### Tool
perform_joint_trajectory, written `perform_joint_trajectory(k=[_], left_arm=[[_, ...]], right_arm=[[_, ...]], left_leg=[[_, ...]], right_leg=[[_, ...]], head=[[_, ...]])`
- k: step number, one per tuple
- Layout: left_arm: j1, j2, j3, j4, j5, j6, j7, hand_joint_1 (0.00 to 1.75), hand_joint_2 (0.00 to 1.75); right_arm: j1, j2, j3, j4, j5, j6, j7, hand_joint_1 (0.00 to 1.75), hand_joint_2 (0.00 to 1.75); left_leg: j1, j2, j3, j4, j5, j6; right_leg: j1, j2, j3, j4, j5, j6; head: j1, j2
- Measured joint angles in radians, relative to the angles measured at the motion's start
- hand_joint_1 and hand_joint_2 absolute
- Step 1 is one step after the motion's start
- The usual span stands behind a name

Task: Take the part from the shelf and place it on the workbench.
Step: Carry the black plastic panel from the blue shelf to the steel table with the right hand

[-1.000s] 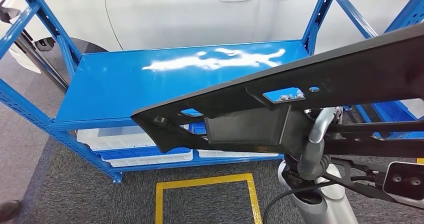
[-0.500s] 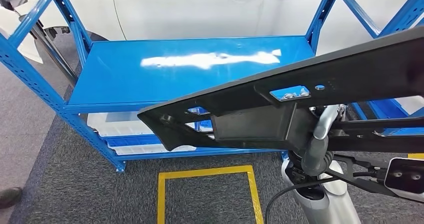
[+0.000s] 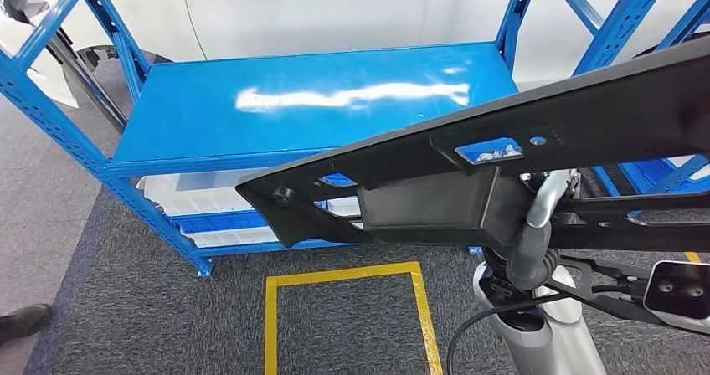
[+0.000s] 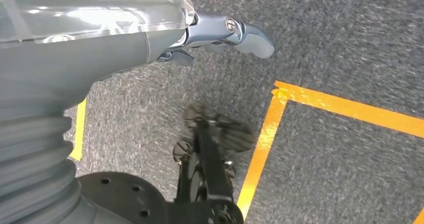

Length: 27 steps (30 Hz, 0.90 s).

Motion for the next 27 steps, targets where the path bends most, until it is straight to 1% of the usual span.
perform_joint_trajectory(k=[1,2,3,4,5,6,7,8,9,10,11,12,14,15,16,17,18,19,20,21,22,23,25,26,27], left_arm=[[0.000,0.000,0.000,0.000,0.000,0.000,0.000,0.00,1.75],[0.000,0.000,0.000,0.000,-0.001,0.000,0.000,0.00,1.75],[0.000,0.000,0.000,0.000,-0.001,0.000,0.000,0.00,1.75],[-0.001,0.001,0.000,0.000,-0.001,0.000,0.000,0.00,1.75],[-0.002,0.001,0.000,0.000,-0.001,0.000,0.000,0.00,1.75],[-0.003,0.002,0.000,0.000,-0.001,0.000,0.000,0.00,1.75],[-0.003,0.002,0.000,0.000,-0.001,0.000,0.000,0.00,1.75],[-0.003,0.002,0.000,0.000,-0.001,0.000,0.000,0.00,1.75],[-0.003,0.003,0.000,0.000,-0.001,0.000,0.000,0.00,1.75],[-0.003,0.003,0.000,0.000,-0.001,0.000,0.000,0.00,1.75],[-0.004,0.003,0.000,0.000,-0.001,0.000,-0.001,0.00,1.75],[-0.005,0.003,0.000,0.000,-0.001,0.000,-0.001,0.00,1.75],[-0.005,0.003,0.000,0.000,-0.001,0.000,-0.002,0.00,1.75],[-0.005,0.003,0.000,0.000,-0.001,-0.001,-0.002,0.00,1.75],[-0.004,0.003,0.000,0.000,-0.001,-0.001,-0.002,0.00,1.75],[-0.003,0.003,0.000,0.000,-0.001,0.000,-0.002,0.00,1.75],[-0.001,0.003,0.000,0.000,0.001,0.001,-0.001,0.00,1.75],[0.000,0.003,0.000,0.000,0.004,0.003,0.002,0.00,1.75],[0.000,0.003,0.001,0.000,0.008,0.007,0.007,0.00,1.75],[0.000,0.002,0.002,0.000,0.012,0.012,0.013,0.00,1.75],[0.000,0.002,0.003,0.000,0.014,0.016,0.017,0.00,1.75],[0.000,0.002,0.005,0.000,0.016,0.021,0.020,0.00,1.75],[0.000,0.003,0.007,0.000,0.017,0.030,0.022,0.00,1.75],[0.001,0.004,0.008,0.000,0.016,0.032,0.023,0.00,1.75],[0.001,0.005,0.008,0.000,0.015,0.033,0.024,0.00,1.75]], right_arm=[[0.000,0.000,0.000,0.001,0.000,0.000,0.000,1.75,1.75],[0.000,0.000,0.000,0.002,0.000,0.000,0.000,1.75,1.75],[0.001,0.000,0.000,0.003,0.000,0.000,0.000,1.75,1.75],[0.001,0.000,0.000,0.003,0.000,0.000,0.000,1.75,1.75],[0.000,0.000,0.000,0.003,0.000,0.000,0.000,1.75,1.75],[0.000,0.000,0.000,0.003,0.000,0.000,0.000,1.75,1.75],[0.000,0.000,-0.001,0.003,0.000,0.000,-0.001,1.75,1.75],[0.000,0.000,-0.001,0.003,0.000,0.000,-0.002,1.75,1.75],[0.000,0.000,-0.001,0.003,0.000,0.000,-0.002,1.75,1.75],[0.000,0.000,-0.002,0.003,0.000,0.000,-0.003,1.75,1.75],[-0.001,-0.001,-0.003,0.003,0.000,0.001,-0.003,1.75,1.75],[-0.002,-0.001,-0.005,0.003,0.000,0.001,-0.003,1.75,1.75],[-0.003,-0.003,-0.008,0.004,0.000,0.001,-0.003,1.75,1.75],[-0.002,-0.005,-0.008,0.005,0.002,0.000,-0.004,1.75,1.75],[0.000,-0.007,-0.008,0.005,0.008,0.000,-0.006,1.75,1.75],[0.001,-0.010,-0.008,0.006,0.016,-0.002,-0.008,1.75,1.75],[0.003,-0.012,-0.008,0.005,0.030,-0.005,-0.012,1.75,1.75],[0.006,-0.014,-0.007,0.002,0.046,-0.011,-0.015,1.75,1.75],[0.009,-0.016,-0.006,-0.002,0.062,-0.018,-0.019,1.75,1.75],[0.013,-0.018,-0.005,-0.007,0.077,-0.024,-0.023,1.75,1.75],[0.018,-0.019,-0.004,-0.012,0.089,-0.030,-0.026,1.75,1.75],[0.024,-0.021,-0.003,-0.018,0.100,-0.034,-0.027,1.75,1.75],[0.039,-0.025,-0.002,-0.030,0.112,-0.039,-0.026,1.75,1.75],[0.047,-0.026,-0.001,-0.037,0.117,-0.039,-0.025,1.75,1.75],[0.055,-0.027,-0.001,-0.045,0.121,-0.040,-0.024,1.75,1.75]], left_leg=[[0.001,0.000,0.003,0.023,-0.003,-0.001],[0.001,0.000,0.025,0.008,0.013,-0.001],[0.002,0.000,0.067,-0.047,0.039,0.000],[0.002,0.000,0.119,-0.124,0.059,0.003],[0.000,0.000,0.164,-0.193,0.071,0.007],[-0.002,-0.001,0.193,-0.242,0.077,0.013],[-0.005,-0.002,0.205,-0.267,0.076,0.018],[-0.007,-0.002,0.203,-0.269,0.079,0.023],[-0.005,-0.002,0.197,-0.272,0.086,0.029],[-0.003,0.000,0.192,-0.275,0.093,0.036],[-0.001,0.002,0.185,-0.279,0.103,0.043],[0.001,0.004,0.175,-0.282,0.113,0.050],[0.000,0.006,0.152,-0.281,0.131,0.057],[-0.001,0.006,0.140,-0.280,0.139,0.057],[-0.001,0.006,0.129,-0.277,0.145,0.056],[-0.002,0.006,0.119,-0.275,0.150,0.055],[-0.002,0.006,0.110,-0.272,0.154,0.053],[-0.002,0.006,0.104,-0.270,0.158,0.050],[-0.004,0.006,0.099,-0.267,0.161,0.047],[-0.005,0.006,0.097,-0.265,0.165,0.042],[-0.005,0.006,0.095,-0.264,0.169,0.037],[-0.006,0.007,0.094,-0.265,0.174,0.031],[-0.005,0.009,0.092,-0.264,0.177,0.019],[-0.005,0.009,0.086,-0.252,0.165,0.013],[-0.004,0.008,0.072,-0.218,0.139,0.009]], right_leg=[[0.001,0.000,-0.011,0.003,0.007,0.001],[0.001,0.000,-0.022,0.006,0.013,0.003],[0.001,0.000,-0.031,0.010,0.018,0.005],[0.001,0.000,-0.039,0.014,0.022,0.008],[0.002,0.000,-0.044,0.017,0.027,0.012],[0.002,0.000,-0.048,0.019,0.032,0.018],[0.003,0.000,-0.050,0.020,0.038,0.024],[0.003,0.000,-0.052,0.019,0.044,0.030],[0.004,0.000,-0.054,0.018,0.049,0.036],[0.003,0.001,-0.058,0.022,0.046,0.042],[0.003,0.003,-0.068,0.041,0.025,0.047],[0.002,0.004,-0.085,0.081,-0.012,0.051],[-0.001,0.006,-0.129,0.215,-0.108,0.058],[-0.003,0.006,-0.144,0.277,-0.136,0.061],[-0.003,0.006,-0.146,0.312,-0.144,0.062],[-0.004,0.005,-0.130,0.308,-0.131,0.062],[-0.004,0.005,-0.092,0.263,-0.105,0.060],[-0.003,0.005,-0.039,0.189,-0.081,0.055],[-0.001,0.005,0.013,0.110,-0.069,0.050],[0.001,0.005,0.051,0.049,-0.064,0.044],[0.004,0.005,0.071,0.013,-0.067,0.039],[0.007,0.006,0.073,0.002,-0.070,0.033],[0.004,0.008,0.068,-0.004,-0.060,0.020],[0.002,0.010,0.065,-0.008,-0.054,0.013],[0.000,0.012,0.063,-0.011,-0.047,0.006]], head=[[0.000,0.000],[0.000,0.000],[0.000,0.000],[0.000,0.000],[0.000,0.000],[0.000,0.000],[-0.001,0.000],[-0.001,0.000],[-0.002,0.000],[-0.002,0.000],[-0.001,0.000],[0.000,0.000],[0.002,0.000],[0.001,0.000],[0.001,0.000],[0.002,0.000],[0.001,0.000],[0.002,0.000],[0.002,0.000],[0.001,0.000],[0.002,0.000],[0.004,0.000],[0.006,0.000],[0.005,0.000],[0.005,0.000]])
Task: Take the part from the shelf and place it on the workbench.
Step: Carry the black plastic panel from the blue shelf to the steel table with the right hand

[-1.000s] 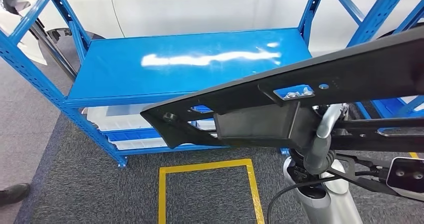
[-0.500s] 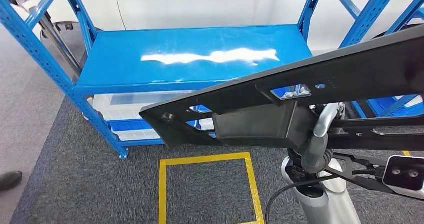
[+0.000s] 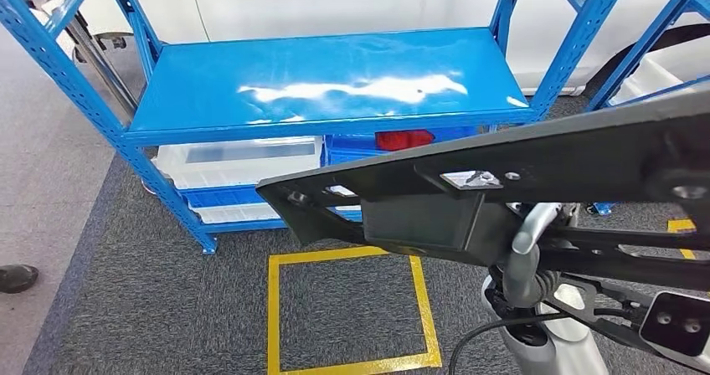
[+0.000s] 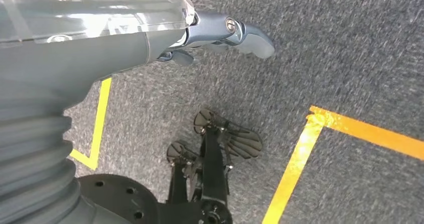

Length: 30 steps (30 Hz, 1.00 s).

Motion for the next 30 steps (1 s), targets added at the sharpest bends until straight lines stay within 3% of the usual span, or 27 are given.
perform_joint_trajectory(k=[3,4,5,6,8,10,11,13,15,17,18,19,20,21,23,25,26,28,30], left_arm=[[0.000,0.006,0.001,0.000,0.001,0.003,0.002,0.00,1.75],[0.000,0.008,0.004,0.000,0.005,0.010,0.000,0.00,1.75],[0.000,0.009,0.008,0.000,0.011,0.023,-0.004,0.00,1.75],[-0.001,0.010,0.012,0.000,0.017,0.041,-0.010,0.00,1.75],[-0.001,0.010,0.021,0.000,0.025,0.071,-0.026,0.00,1.75],[-0.001,0.009,0.026,0.000,0.024,0.082,-0.039,0.00,1.75],[-0.001,0.009,0.028,0.000,0.022,0.083,-0.041,0.00,1.75],[-0.003,0.007,0.028,0.000,0.009,0.079,-0.036,0.00,1.75],[-0.005,0.005,0.026,0.000,-0.005,0.072,-0.024,0.00,1.75],[-0.001,0.003,0.023,0.000,-0.015,0.063,-0.015,0.00,1.75],[0.002,0.002,0.022,0.000,-0.019,0.059,-0.012,0.00,1.75],[0.004,0.001,0.020,0.000,-0.023,0.054,-0.010,0.00,1.75],[0.005,-0.001,0.019,0.000,-0.026,0.051,-0.010,0.00,1.75],[0.005,-0.003,0.017,0.000,-0.030,0.047,-0.011,0.00,1.75],[0.004,-0.009,0.013,0.000,-0.037,0.040,-0.016,0.00,1.75],[0.002,-0.013,0.010,0.000,-0.041,0.036,-0.022,0.00,1.75],[0.002,-0.014,0.008,0.000,-0.044,0.036,-0.025,0.00,1.75],[0.000,-0.016,0.002,0.000,-0.048,0.034,-0.029,0.00,1.75],[-0.002,-0.019,-0.004,0.000,-0.050,0.031,-0.033,0.00,1.75]], right_arm=[[0.030,-0.004,-0.002,-0.028,0.015,-0.008,0.000,1.75,1.75],[0.038,-0.006,-0.005,-0.035,0.014,-0.010,0.000,1.75,1.75],[0.042,-0.008,-0.009,-0.041,0.007,-0.012,0.001,1.75,1.75],[0.042,-0.010,-0.014,-0.045,-0.005,-0.011,0.003,1.75,1.75],[0.034,-0.013,-0.029,-0.050,-0.037,-0.007,0.010,1.75,1.75],[0.023,-0.014,-0.045,-0.051,-0.060,0.000,0.018,1.75,1.75],[0.018,-0.015,-0.053,-0.051,-0.068,0.003,0.020,1.75,1.75],[0.014,-0.020,-0.070,-0.051,-0.077,-0.001,0.021,1.75,1.75],[0.011,-0.028,-0.088,-0.052,-0.082,-0.011,0.016,1.75,1.75],[0.013,-0.032,-0.101,-0.052,-0.077,-0.022,0.008,1.75,1.75],[0.019,-0.033,-0.104,-0.053,-0.069,-0.027,0.002,1.75,1.75],[0.027,-0.035,-0.106,-0.054,-0.057,-0.033,-0.004,1.75,1.75],[0.035,-0.037,-0.107,-0.054,-0.046,-0.040,-0.009,1.75,1.75],[0.041,-0.040,-0.107,-0.055,-0.038,-0.047,-0.013,1.75,1.75],[0.044,-0.048,-0.107,-0.058,-0.034,-0.063,-0.019,1.75,1.75],[0.044,-0.056,-0.108,-0.061,-0.041,-0.072,-0.020,1.75,1.75],[0.045,-0.061,-0.109,-0.061,-0.045,-0.073,-0.021,1.75,1.75],[0.045,-0.069,-0.112,-0.061,-0.052,-0.075,-0.021,1.75,1.75],[0.042,-0.076,-0.115,-0.060,-0.055,-0.076,-0.021,1.75,1.75]], left_leg=[[0.004,-0.001,-0.073,0.195,-0.111,-0.012],[0.005,-0.002,-0.085,0.237,-0.123,-0.013],[0.006,-0.002,-0.080,0.245,-0.116,-0.014],[0.006,-0.005,-0.055,0.208,-0.090,-0.012],[0.007,-0.034,0.029,0.068,-0.034,-0.004],[0.007,-0.064,0.082,-0.027,-0.017,0.005],[0.007,-0.067,0.087,-0.038,-0.022,0.008],[0.009,-0.048,0.085,-0.050,-0.017,0.016],[0.013,-0.025,0.085,-0.061,-0.011,0.029],[0.014,-0.003,0.083,-0.065,-0.007,0.035],[0.013,0.009,0.081,-0.064,-0.007,0.036],[0.013,0.021,0.080,-0.063,-0.007,0.036],[0.013,0.033,0.079,-0.061,-0.008,0.035],[0.013,0.044,0.079,-0.059,-0.009,0.034],[0.012,0.063,0.079,-0.052,-0.014,0.029],[0.006,0.080,0.078,-0.045,-0.020,0.019],[0.003,0.088,0.078,-0.043,-0.021,0.014],[0.004,0.101,0.078,-0.042,-0.023,0.002],[0.010,0.070,0.066,-0.012,-0.049,-0.008]], right_leg=[[0.002,0.010,-0.013,0.002,0.011,-0.008],[0.003,0.016,-0.018,0.005,0.013,-0.008],[0.003,0.024,-0.022,0.008,0.014,-0.008],[0.003,0.032,-0.025,0.012,0.014,-0.007],[0.004,0.051,-0.029,0.019,0.014,-0.003],[0.002,0.071,-0.036,0.023,0.018,0.007],[0.001,0.080,-0.042,0.024,0.021,0.014],[-0.001,0.090,-0.049,0.026,0.025,0.027],[0.002,0.060,-0.072,0.065,-0.001,0.037],[0.001,0.018,-0.130,0.182,-0.061,0.044],[-0.001,0.011,-0.165,0.251,-0.088,0.048],[-0.003,0.007,-0.189,0.299,-0.099,0.051],[-0.006,0.004,-0.195,0.312,-0.091,0.053],[-0.008,-0.001,-0.180,0.282,-0.066,0.054],[-0.008,-0.036,-0.109,0.142,-0.001,0.052],[-0.002,-0.064,-0.066,0.046,0.029,0.042],[0.001,-0.065,-0.065,0.036,0.028,0.035],[0.001,-0.041,-0.072,0.035,0.034,0.021],[-0.002,-0.023,-0.075,0.032,0.041,0.009]], head=[[-0.002,0.000],[-0.002,0.000],[-0.002,0.000],[-0.002,0.000],[-0.001,0.000],[-0.002,0.000],[-0.002,0.000],[-0.004,0.000],[0.002,0.000],[0.008,0.000],[0.008,0.000],[0.008,0.000],[0.009,0.000],[0.009,0.000],[0.009,0.000],[0.008,0.000],[0.007,0.000],[0.006,0.000],[0.006,0.000]])
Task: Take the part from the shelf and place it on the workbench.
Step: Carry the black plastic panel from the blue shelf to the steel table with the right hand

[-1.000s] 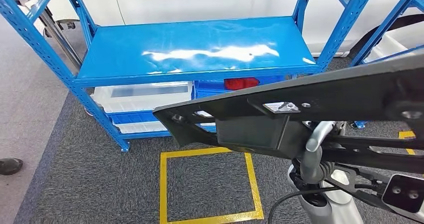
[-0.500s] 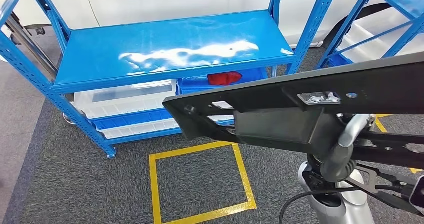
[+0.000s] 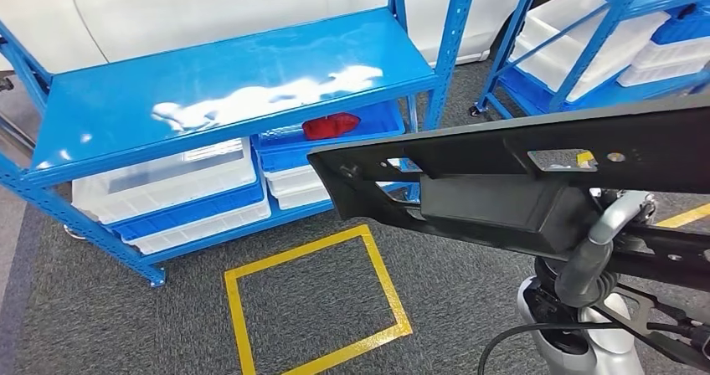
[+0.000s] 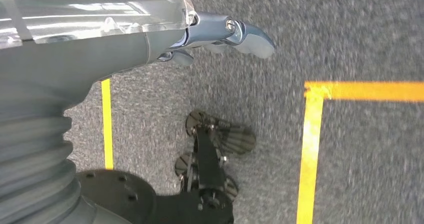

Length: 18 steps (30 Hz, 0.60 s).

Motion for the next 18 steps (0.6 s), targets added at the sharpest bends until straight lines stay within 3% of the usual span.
perform_joint_trajectory(k=[2,3,4,5,6,7,9,11,13,14,16,18], left_arm=[[0.001,-0.003,-0.002,0.000,0.000,-0.003,-0.002,0.00,1.75],[0.003,-0.004,-0.002,0.000,0.000,-0.003,-0.002,0.00,1.75],[0.004,-0.004,-0.002,0.000,0.000,-0.003,-0.002,0.00,1.75],[0.005,-0.004,-0.002,0.000,0.000,-0.003,-0.002,0.00,1.75],[0.005,-0.004,-0.002,0.000,0.000,-0.003,-0.001,0.00,1.75],[0.004,-0.005,-0.003,0.000,0.000,-0.003,0.000,0.00,1.75],[0.003,-0.005,-0.003,0.000,-0.001,-0.003,0.005,0.00,1.75],[0.003,-0.007,-0.004,0.000,-0.003,-0.004,0.009,0.00,1.75],[0.001,-0.010,-0.006,0.000,-0.005,-0.004,0.011,0.00,1.75],[-0.001,-0.013,-0.006,0.000,-0.006,-0.004,0.011,0.00,1.75],[-0.004,-0.019,-0.007,0.001,-0.007,-0.004,0.011,0.00,1.75],[-0.003,-0.021,-0.007,0.001,-0.009,-0.005,0.012,0.00,1.75]], right_arm=[[-0.005,-0.004,-0.003,0.003,-0.005,-0.001,0.000,1.75,1.75],[-0.006,-0.005,-0.004,0.004,-0.007,-0.001,0.001,1.75,1.75],[-0.006,-0.006,-0.006,0.006,-0.009,-0.002,0.001,1.75,1.75],[-0.006,-0.007,-0.008,0.007,-0.010,-0.002,0.002,1.75,1.75],[-0.006,-0.008,-0.009,0.007,-0.011,-0.003,0.003,1.75,1.75],[-0.007,-0.009,-0.010,0.007,-0.011,-0.004,0.005,1.75,1.75],[-0.009,-0.011,-0.011,0.007,-0.005,-0.005,0.014,1.75,1.75],[-0.009,-0.011,-0.012,0.006,0.004,-0.006,0.021,1.75,1.75],[-0.007,-0.012,-0.014,0.004,0.007,-0.006,0.023,1.75,1.75],[-0.005,-0.013,-0.016,0.003,0.007,-0.007,0.023,1.75,1.75],[-0.005,-0.016,-0.021,0.000,0.007,-0.007,0.023,1.75,1.75],[-0.002,-0.019,-0.024,-0.002,0.010,-0.005,0.020,1.75,1.75]], left_leg=[[0.003,-0.050,-0.048,0.108,-0.066,-0.004],[0.004,-0.063,-0.081,0.179,-0.099,-0.005],[0.003,-0.068,-0.108,0.237,-0.118,-0.004],[0.003,-0.070,-0.120,0.264,-0.118,-0.003],[0.003,-0.072,-0.113,0.249,-0.097,0.001],[0.003,-0.078,-0.088,0.196,-0.062,0.005],[0.004,-0.120,-0.025,0.058,0.001,0.017],[0.002,-0.150,0.007,-0.013,0.018,0.024],[0.000,-0.134,0.011,-0.023,0.019,0.028],[0.001,-0.122,0.013,-0.029,0.024,0.033],[0.004,-0.097,0.016,-0.041,0.032,0.044],[0.002,-0.070,0.016,-0.044,0.034,0.051]], right_leg=[[-0.001,0.018,-0.005,-0.001,0.005,-0.009],[0.001,0.030,-0.008,-0.001,0.007,-0.012],[0.002,0.042,-0.010,-0.001,0.009,-0.013],[0.004,0.055,-0.011,0.000,0.010,-0.014],[0.005,0.068,-0.012,0.001,0.010,-0.013],[0.006,0.081,-0.011,0.003,0.011,-0.013],[0.006,0.107,-0.012,0.006,0.012,-0.009],[0.002,0.130,-0.021,0.009,0.016,0.003],[-0.002,0.151,-0.029,0.007,0.023,0.019],[-0.002,0.146,-0.031,0.008,0.022,0.025],[0.001,0.096,-0.055,0.054,-0.008,0.036],[-0.002,0.041,-0.111,0.173,-0.071,0.046]], head=[[-0.001,0.000],[-0.001,0.000],[-0.001,0.000],[-0.001,0.000],[-0.001,0.000],[-0.001,0.000],[0.000,0.000],[0.000,0.000],[-0.001,0.000],[0.000,0.000],[0.006,0.000],[0.012,0.000]])
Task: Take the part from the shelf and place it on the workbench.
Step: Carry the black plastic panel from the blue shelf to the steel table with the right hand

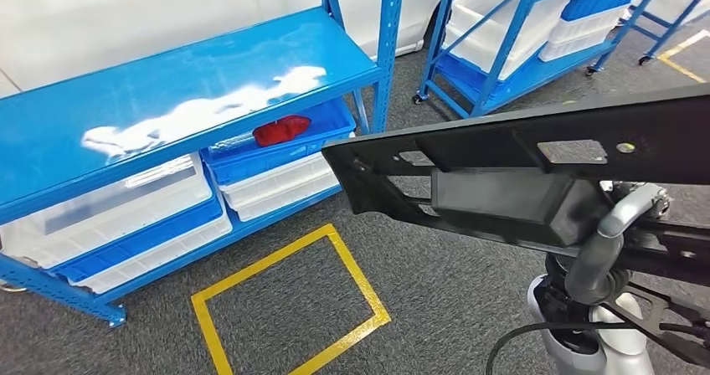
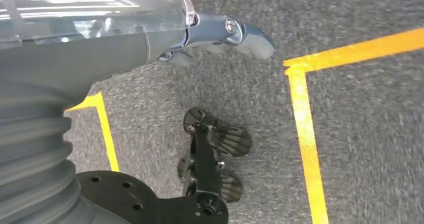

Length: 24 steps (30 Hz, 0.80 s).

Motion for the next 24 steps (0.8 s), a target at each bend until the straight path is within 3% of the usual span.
perform_joint_trajectory(k=[2,3,5,7,8,10,11,13,15,16,17,18,20,21,23,24], left_arm=[[0.003,0.000,0.000,0.000,-0.002,0.002,0.005,0.00,1.75],[0.003,0.000,0.000,0.000,-0.003,0.005,0.008,0.00,1.75],[0.000,0.000,-0.001,0.000,-0.003,0.013,0.013,0.00,1.75],[-0.003,0.003,-0.001,0.000,0.000,0.018,0.014,0.00,1.75],[-0.004,0.006,0.000,0.000,0.001,0.019,0.013,0.00,1.75],[-0.007,0.015,0.000,0.000,0.006,0.018,0.009,0.00,1.75],[-0.010,0.019,0.000,0.000,0.009,0.016,0.006,0.00,1.75],[-0.012,0.027,0.001,0.000,0.013,0.012,0.000,0.00,1.75],[-0.010,0.033,0.002,0.000,0.016,0.009,-0.004,0.00,1.75],[-0.008,0.036,0.002,0.000,0.018,0.008,-0.005,0.00,1.75],[-0.007,0.038,0.003,0.000,0.018,0.007,-0.006,0.00,1.75],[-0.006,0.039,0.003,0.000,0.018,0.007,-0.007,0.00,1.75],[-0.007,0.041,0.003,0.000,0.018,0.007,-0.010,0.00,1.75],[-0.007,0.043,0.003,0.000,0.017,0.008,-0.012,0.00,1.75],[-0.007,0.047,0.003,0.000,0.017,0.009,-0.018,0.00,1.75],[-0.007,0.049,0.003,0.000,0.017,0.009,-0.020,0.00,1.75]], right_arm=[[0.013,0.000,-0.003,0.000,0.014,0.010,-0.009,1.75,1.75],[0.021,0.002,-0.005,0.000,0.024,0.017,-0.013,1.75,1.75],[0.030,0.009,-0.007,-0.002,0.039,0.034,-0.018,1.75,1.75],[0.032,0.021,-0.008,-0.006,0.043,0.055,-0.020,1.75,1.75],[0.033,0.027,-0.009,-0.008,0.043,0.068,-0.020,1.75,1.75],[0.036,0.040,-0.013,-0.011,0.043,0.097,-0.020,1.75,1.75],[0.038,0.047,-0.015,-0.014,0.045,0.110,-0.020,1.75,1.75],[0.039,0.064,-0.017,-0.021,0.048,0.127,-0.020,1.75,1.75],[0.039,0.081,-0.017,-0.026,0.049,0.135,-0.021,1.75,1.75],[0.040,0.088,-0.017,-0.026,0.049,0.138,-0.021,1.75,1.75],[0.040,0.093,-0.018,-0.026,0.049,0.140,-0.021,1.75,1.75],[0.041,0.097,-0.019,-0.026,0.046,0.144,-0.020,1.75,1.75],[0.039,0.103,-0.025,-0.026,0.036,0.156,-0.020,1.75,1.75],[0.037,0.105,-0.029,-0.026,0.029,0.165,-0.020,1.75,1.75],[0.030,0.111,-0.037,-0.023,0.022,0.175,-0.020,1.75,1.75],[0.027,0.113,-0.039,-0.021,0.021,0.178,-0.020,1.75,1.75]], left_leg=[[-0.002,0.028,-0.001,0.001,-0.001,0.001],[-0.002,0.041,-0.001,0.002,-0.003,0.000],[-0.003,0.064,0.000,0.005,-0.007,-0.005],[-0.008,0.083,0.002,0.010,-0.013,-0.016],[-0.011,0.092,0.003,0.012,-0.016,-0.021],[-0.013,0.112,0.007,0.011,-0.019,-0.032],[-0.011,0.111,0.009,0.014,-0.024,-0.038],[-0.007,0.071,-0.007,0.061,-0.061,-0.047],[-0.004,0.016,-0.061,0.185,-0.130,-0.051],[-0.004,0.005,-0.092,0.253,-0.158,-0.052],[-0.004,0.000,-0.114,0.296,-0.168,-0.053],[-0.004,-0.002,-0.118,0.302,-0.157,-0.052],[-0.002,-0.014,-0.076,0.203,-0.087,-0.049],[0.000,-0.036,-0.045,0.133,-0.055,-0.046],[0.003,-0.072,-0.008,0.041,-0.025,-0.041],[0.002,-0.078,-0.004,0.030,-0.027,-0.038]], right_leg=[[-0.006,-0.013,-0.043,0.094,-0.030,0.008],[-0.009,-0.017,-0.040,0.091,-0.019,0.011],[-0.011,-0.043,0.022,-0.019,0.039,0.011],[-0.003,-0.083,0.083,-0.134,0.074,-0.002],[0.001,-0.094,0.094,-0.160,0.078,-0.011],[0.005,-0.076,0.091,-0.166,0.078,-0.028],[0.004,-0.065,0.091,-0.169,0.080,-0.035],[-0.001,-0.044,0.092,-0.176,0.086,-0.049],[-0.001,-0.022,0.091,-0.177,0.089,-0.058],[0.000,-0.009,0.090,-0.177,0.090,-0.060],[0.000,0.005,0.090,-0.177,0.091,-0.060],[0.001,0.019,0.090,-0.176,0.091,-0.060],[0.000,0.047,0.091,-0.172,0.092,-0.057],[0.001,0.059,0.089,-0.169,0.091,-0.054],[0.001,0.083,0.081,-0.162,0.093,-0.043],[0.001,0.094,0.077,-0.161,0.095,-0.036]], head=[[0.000,0.000],[0.001,0.000],[0.001,0.000],[0.000,0.000],[0.000,0.000],[-0.001,0.000],[-0.001,0.000],[-0.003,0.000],[-0.007,0.000],[-0.008,0.000],[-0.008,0.000],[-0.008,0.000],[-0.008,0.000],[-0.008,0.000],[-0.008,0.000],[-0.008,0.000]])
